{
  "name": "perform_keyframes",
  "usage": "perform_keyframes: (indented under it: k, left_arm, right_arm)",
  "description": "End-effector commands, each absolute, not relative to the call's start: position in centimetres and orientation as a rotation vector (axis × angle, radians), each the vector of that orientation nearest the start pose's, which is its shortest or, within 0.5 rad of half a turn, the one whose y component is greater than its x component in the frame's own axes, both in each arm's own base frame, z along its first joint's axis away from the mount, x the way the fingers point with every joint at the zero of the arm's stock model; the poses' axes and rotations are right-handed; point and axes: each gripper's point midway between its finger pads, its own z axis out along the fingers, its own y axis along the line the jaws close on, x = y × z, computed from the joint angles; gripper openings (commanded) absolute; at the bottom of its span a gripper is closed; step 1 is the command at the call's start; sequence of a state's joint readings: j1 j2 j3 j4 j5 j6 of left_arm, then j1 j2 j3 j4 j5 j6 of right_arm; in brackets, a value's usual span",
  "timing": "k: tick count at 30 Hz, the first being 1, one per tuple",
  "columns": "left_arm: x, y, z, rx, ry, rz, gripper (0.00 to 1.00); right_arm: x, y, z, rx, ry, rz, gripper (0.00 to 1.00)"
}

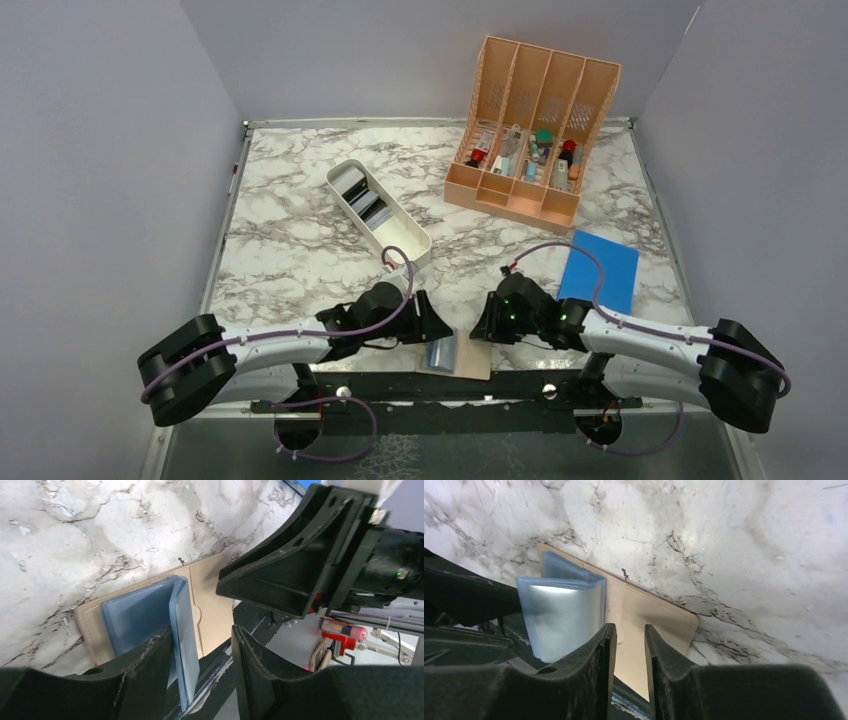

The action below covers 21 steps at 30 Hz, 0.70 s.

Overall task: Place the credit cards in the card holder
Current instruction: Turn over the credit card at the center of the board.

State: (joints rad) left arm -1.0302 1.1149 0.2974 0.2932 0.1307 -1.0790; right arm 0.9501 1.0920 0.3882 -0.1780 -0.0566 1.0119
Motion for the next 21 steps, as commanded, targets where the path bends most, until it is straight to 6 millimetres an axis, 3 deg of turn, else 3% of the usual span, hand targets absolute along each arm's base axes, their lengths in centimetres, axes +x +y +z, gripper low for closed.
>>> perform_keyframes:
  k: [1, 9, 13, 17, 21]
  left_arm:
    - [10.7, -32.2, 9.5, 0.103, 2.377, -1.409, 0.48]
    - [10.4, -35.0, 9.8, 0.188, 2.391, -1.428, 0.45]
    - [10.3, -36.4, 9.6, 0.237, 2.408, -1.422, 0.50]
    - [10.3, -37.4, 8.6, 0.267, 2.437, -1.406, 0.50]
    - [10.5, -37.7, 7.6, 0.259, 2.461, -1.379, 0.49]
  right_arm:
    - [13.1, 22.5, 5.0, 0.116, 2.616, 0.721, 0.33]
    - [14.8, 19.7, 12.2, 0.273, 2.384, 0.752, 0.34]
    - [15.0, 18.2, 15.4, 0.305, 2.272, 0.798, 0.35]
    - [14.5, 17.7, 16.6, 0.312, 2.229, 0.854, 0.36]
    - [13.8, 18.2, 16.4, 0.266, 2.248, 0.897, 0.36]
